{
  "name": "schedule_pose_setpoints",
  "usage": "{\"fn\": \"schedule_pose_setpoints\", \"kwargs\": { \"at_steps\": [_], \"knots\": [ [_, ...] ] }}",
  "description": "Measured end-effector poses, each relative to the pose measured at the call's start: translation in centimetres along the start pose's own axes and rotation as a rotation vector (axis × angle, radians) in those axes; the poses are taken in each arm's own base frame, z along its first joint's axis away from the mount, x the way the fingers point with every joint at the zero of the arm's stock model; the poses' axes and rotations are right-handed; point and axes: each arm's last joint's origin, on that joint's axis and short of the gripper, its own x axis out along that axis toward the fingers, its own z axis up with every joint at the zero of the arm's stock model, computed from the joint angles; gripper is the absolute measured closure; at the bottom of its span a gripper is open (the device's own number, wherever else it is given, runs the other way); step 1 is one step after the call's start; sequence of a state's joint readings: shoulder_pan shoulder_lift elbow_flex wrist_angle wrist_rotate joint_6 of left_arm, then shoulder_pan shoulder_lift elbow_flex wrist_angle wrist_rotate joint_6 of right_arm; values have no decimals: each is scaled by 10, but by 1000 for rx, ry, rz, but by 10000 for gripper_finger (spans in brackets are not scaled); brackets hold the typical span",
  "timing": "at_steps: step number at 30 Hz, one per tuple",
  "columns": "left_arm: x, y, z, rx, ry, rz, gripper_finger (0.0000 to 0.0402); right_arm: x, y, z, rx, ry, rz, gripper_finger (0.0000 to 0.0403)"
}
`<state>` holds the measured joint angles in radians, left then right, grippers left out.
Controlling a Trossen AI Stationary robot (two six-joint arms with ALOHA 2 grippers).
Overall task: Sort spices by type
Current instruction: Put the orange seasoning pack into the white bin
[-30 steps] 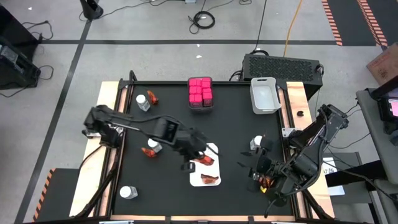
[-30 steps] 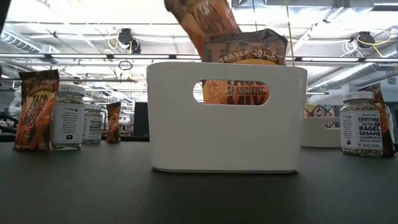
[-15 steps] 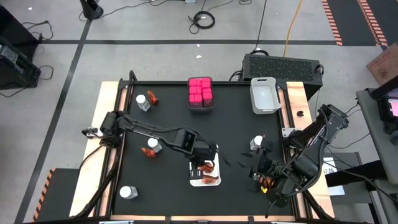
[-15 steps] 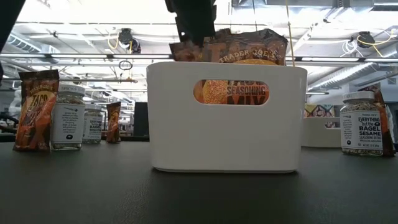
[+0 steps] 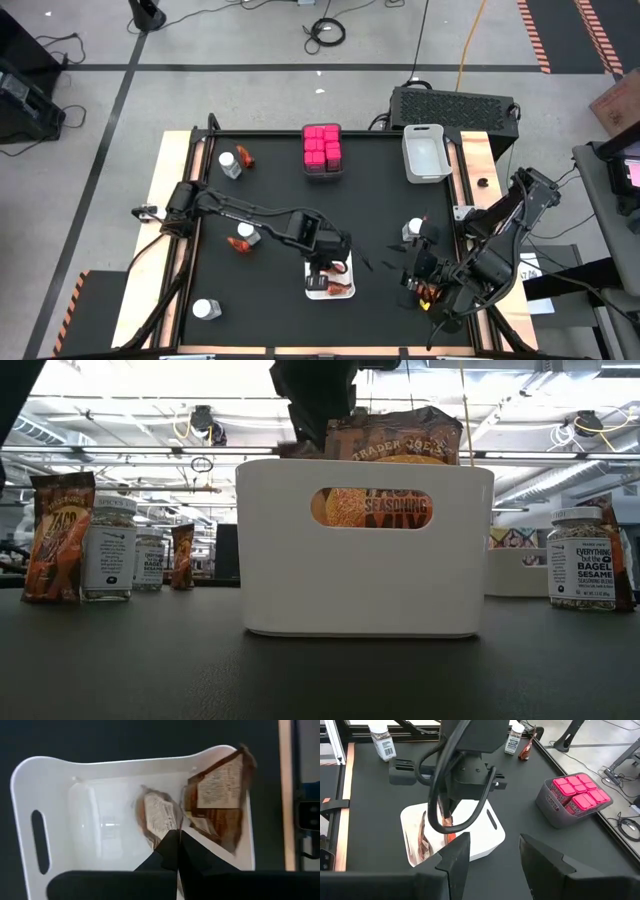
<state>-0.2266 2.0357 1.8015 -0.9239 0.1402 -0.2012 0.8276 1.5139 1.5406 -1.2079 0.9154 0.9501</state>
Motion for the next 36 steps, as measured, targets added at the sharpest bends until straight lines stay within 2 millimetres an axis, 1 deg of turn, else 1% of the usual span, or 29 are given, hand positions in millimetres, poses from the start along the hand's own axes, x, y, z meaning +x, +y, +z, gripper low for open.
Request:
{"fn": "schedule_pose_setpoints", "kwargs": {
  "at_steps": [5, 8, 16, 24, 26, 32, 36],
  "knots": [
    [0, -2, 0, 5, -4, -13, 401, 0, 0, 0, 0, 0, 0, 239],
    [0, -2, 2, 8, -18, -22, 395, 0, 0, 0, 0, 0, 0, 239],
    [0, -3, 3, 14, -25, -45, 351, 0, 0, 0, 0, 0, -1, 239],
    [-2, -2, 3, 30, -29, -47, 297, 0, 0, 0, 0, 0, -1, 239],
    [-8, -1, 4, 31, -43, -51, 284, 0, 0, 0, 0, 0, -1, 239],
    [-46, -7, 11, 43, -136, -66, 255, 0, 0, 0, -9, 0, -1, 239],
    [-66, -4, 4, 29, -113, -56, 247, 0, 0, 0, -16, 0, -1, 239]
  ]
}}
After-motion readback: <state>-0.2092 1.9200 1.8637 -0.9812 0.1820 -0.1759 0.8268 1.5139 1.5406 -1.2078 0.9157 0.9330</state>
